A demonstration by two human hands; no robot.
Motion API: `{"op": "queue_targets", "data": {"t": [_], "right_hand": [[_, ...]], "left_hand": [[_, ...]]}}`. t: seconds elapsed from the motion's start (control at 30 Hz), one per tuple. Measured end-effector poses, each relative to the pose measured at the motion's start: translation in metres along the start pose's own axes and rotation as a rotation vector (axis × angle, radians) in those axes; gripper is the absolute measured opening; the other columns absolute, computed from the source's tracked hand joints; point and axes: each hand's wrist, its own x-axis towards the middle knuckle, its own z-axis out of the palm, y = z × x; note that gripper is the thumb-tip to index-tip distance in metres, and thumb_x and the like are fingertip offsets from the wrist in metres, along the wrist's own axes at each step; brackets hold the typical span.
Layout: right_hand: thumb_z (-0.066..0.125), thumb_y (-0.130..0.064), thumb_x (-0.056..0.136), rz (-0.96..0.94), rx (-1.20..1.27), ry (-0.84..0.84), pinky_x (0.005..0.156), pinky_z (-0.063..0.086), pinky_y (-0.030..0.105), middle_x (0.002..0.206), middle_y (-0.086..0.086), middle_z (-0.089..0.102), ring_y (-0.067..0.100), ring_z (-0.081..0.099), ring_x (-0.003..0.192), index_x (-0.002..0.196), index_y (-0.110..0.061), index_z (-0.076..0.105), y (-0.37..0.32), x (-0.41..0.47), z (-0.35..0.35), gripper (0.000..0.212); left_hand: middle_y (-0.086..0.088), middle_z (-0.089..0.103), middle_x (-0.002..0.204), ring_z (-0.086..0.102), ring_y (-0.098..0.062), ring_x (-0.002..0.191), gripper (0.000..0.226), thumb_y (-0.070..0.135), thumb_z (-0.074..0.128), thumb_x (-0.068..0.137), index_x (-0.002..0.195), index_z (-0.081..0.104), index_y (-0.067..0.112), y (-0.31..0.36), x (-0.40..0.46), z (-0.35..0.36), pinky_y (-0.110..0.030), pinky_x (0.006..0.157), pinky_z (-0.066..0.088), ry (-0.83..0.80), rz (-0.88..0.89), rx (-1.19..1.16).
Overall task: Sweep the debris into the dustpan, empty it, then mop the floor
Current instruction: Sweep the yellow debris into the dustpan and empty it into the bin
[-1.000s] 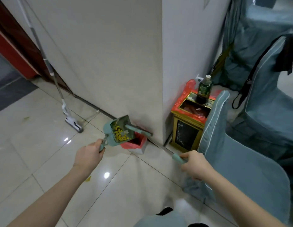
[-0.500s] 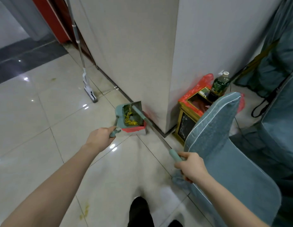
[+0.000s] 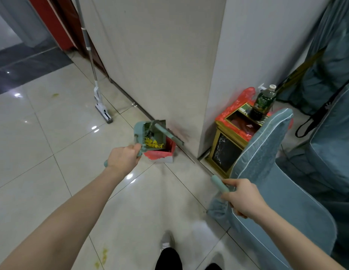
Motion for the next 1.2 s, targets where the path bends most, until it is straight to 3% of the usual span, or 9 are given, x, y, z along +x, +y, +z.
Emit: {"op": "queue_targets", "data": {"t": [0.27, 0.47, 0.73, 0.87, 0.93, 1.1, 1.2], "right_hand": [[0.064, -0.011, 0.087, 0.019, -0.100, -0.001, 0.037, 0.045, 0.020, 0.093, 0.012, 0.066, 0.017, 0.057, 0.052, 0.137, -0.022, 0.059, -0.039, 0.022, 0.014, 0.051], [0.064, -0.011, 0.087, 0.050, -0.128, 0.015, 0.035, 0.044, 0.020, 0.086, 0.011, 0.060, 0.017, 0.054, 0.046, 0.138, -0.019, 0.057, -0.023, 0.015, 0.010, 0.052], [0.061, -0.012, 0.087, -0.029, -0.193, 0.035, 0.036, 0.046, 0.020, 0.099, 0.007, 0.060, 0.017, 0.058, 0.050, 0.141, -0.024, 0.054, -0.019, 0.018, 0.007, 0.056], [0.058, -0.011, 0.088, -0.075, -0.286, 0.033, 0.060, 0.062, 0.033, 0.100, 0.005, 0.063, 0.021, 0.067, 0.070, 0.137, -0.024, 0.058, -0.033, 0.030, 0.023, 0.051], [0.056, -0.010, 0.086, -0.069, -0.329, 0.024, 0.070, 0.063, 0.040, 0.099, 0.004, 0.064, 0.023, 0.068, 0.078, 0.133, -0.025, 0.061, -0.037, 0.037, 0.034, 0.049], [0.058, -0.011, 0.085, -0.032, -0.334, -0.012, 0.073, 0.063, 0.043, 0.096, 0.004, 0.064, 0.025, 0.068, 0.081, 0.126, -0.023, 0.065, -0.031, 0.043, 0.047, 0.044], [0.055, -0.010, 0.083, -0.014, -0.344, -0.001, 0.072, 0.062, 0.045, 0.094, 0.004, 0.062, 0.027, 0.068, 0.080, 0.126, -0.026, 0.065, -0.023, 0.037, 0.040, 0.047]], "left_hand": [[-0.005, 0.067, 0.097, 0.066, -0.031, 0.079, 0.025, 0.030, 0.045, 0.097, 0.117, 0.049, 0.016, -0.024, 0.010, -0.011, -0.031, 0.057, 0.040, -0.022, 0.104, 0.126], [-0.004, 0.064, 0.096, 0.065, -0.028, 0.076, 0.019, 0.024, 0.045, 0.097, 0.115, 0.047, 0.017, -0.024, 0.014, -0.011, -0.031, 0.054, 0.043, -0.056, 0.145, 0.177], [-0.004, 0.064, 0.081, 0.063, -0.028, 0.061, 0.016, 0.013, 0.058, 0.089, 0.103, 0.051, 0.014, -0.018, 0.014, -0.007, -0.030, 0.046, 0.042, -0.063, 0.280, 0.269], [-0.006, 0.061, 0.070, 0.059, -0.027, 0.051, 0.021, 0.006, 0.067, 0.080, 0.097, 0.055, 0.012, -0.015, 0.015, -0.006, -0.027, 0.041, 0.040, -0.024, 0.336, 0.270], [-0.005, 0.060, 0.067, 0.057, -0.025, 0.048, 0.024, 0.006, 0.070, 0.077, 0.096, 0.056, 0.012, -0.014, 0.015, -0.005, -0.026, 0.040, 0.035, -0.013, 0.380, 0.294], [-0.001, 0.054, 0.051, 0.048, -0.021, 0.031, 0.039, 0.005, 0.087, 0.051, 0.078, 0.061, 0.012, -0.017, 0.019, 0.005, -0.018, 0.035, 0.025, 0.055, 0.447, 0.291], [-0.002, 0.061, 0.065, 0.058, -0.024, 0.044, 0.028, 0.009, 0.078, 0.070, 0.090, 0.058, 0.012, -0.010, 0.018, 0.001, -0.024, 0.038, 0.034, -0.001, 0.445, 0.320]]}}
